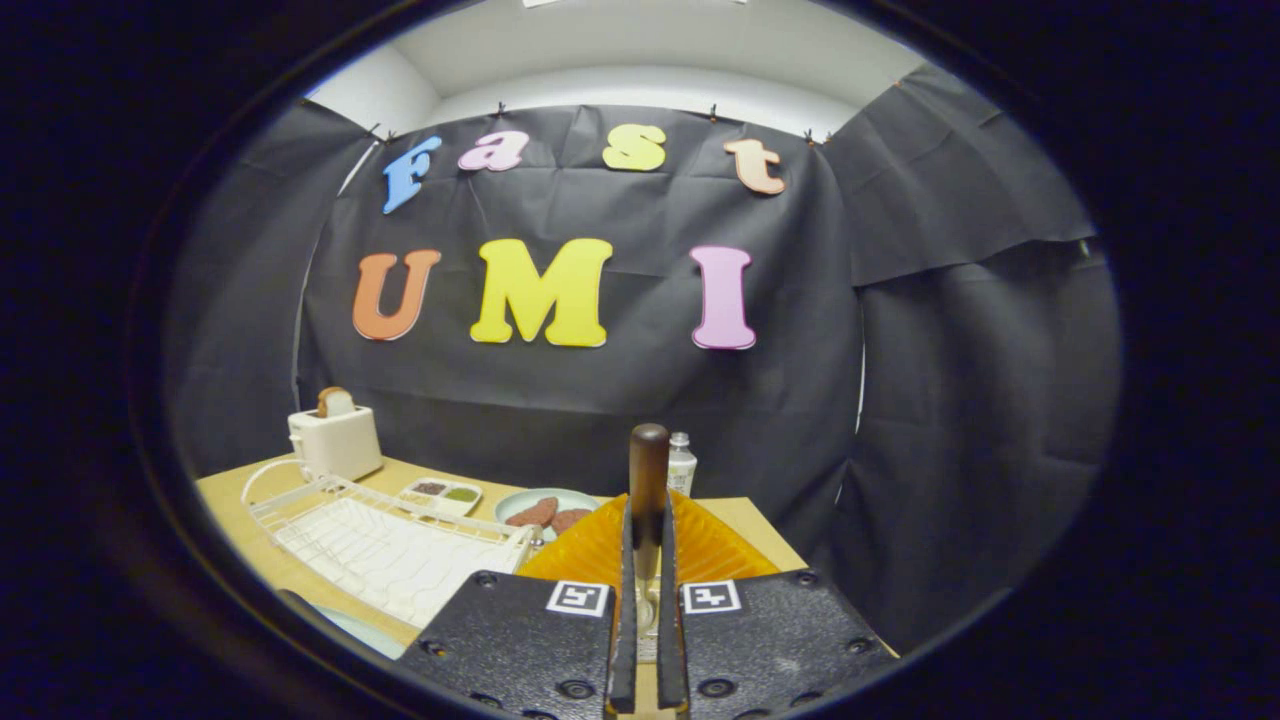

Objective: Take the plate from the dish rack, then take the spoon from the basket and place it into the plate.

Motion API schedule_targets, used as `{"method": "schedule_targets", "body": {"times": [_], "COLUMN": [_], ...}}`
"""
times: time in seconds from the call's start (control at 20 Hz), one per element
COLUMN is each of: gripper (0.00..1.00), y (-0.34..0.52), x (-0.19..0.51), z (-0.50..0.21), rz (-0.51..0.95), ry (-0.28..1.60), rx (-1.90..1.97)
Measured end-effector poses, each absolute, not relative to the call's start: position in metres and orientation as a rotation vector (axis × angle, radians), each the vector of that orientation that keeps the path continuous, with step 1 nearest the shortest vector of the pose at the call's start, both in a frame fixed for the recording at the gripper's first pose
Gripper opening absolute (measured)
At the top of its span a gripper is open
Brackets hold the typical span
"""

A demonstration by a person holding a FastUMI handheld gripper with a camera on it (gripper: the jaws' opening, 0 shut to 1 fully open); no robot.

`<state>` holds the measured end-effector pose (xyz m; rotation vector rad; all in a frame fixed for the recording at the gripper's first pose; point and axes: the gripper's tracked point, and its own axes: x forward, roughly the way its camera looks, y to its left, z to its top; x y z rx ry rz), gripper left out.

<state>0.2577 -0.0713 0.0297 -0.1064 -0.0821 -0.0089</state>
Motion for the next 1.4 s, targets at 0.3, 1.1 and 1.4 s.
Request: {"method": "schedule_targets", "body": {"times": [0.3, 1.1, 1.4], "gripper": [0.13, 0.15, 0.17], "y": [-0.018, 0.118, 0.125], "x": [0.193, 0.144, 0.15], "z": [0.023, -0.113, -0.132], "rz": [0.072, 0.164, 0.158], "ry": [-0.074, 0.072, 0.127], "rx": [-0.07, -0.034, -0.008]}}
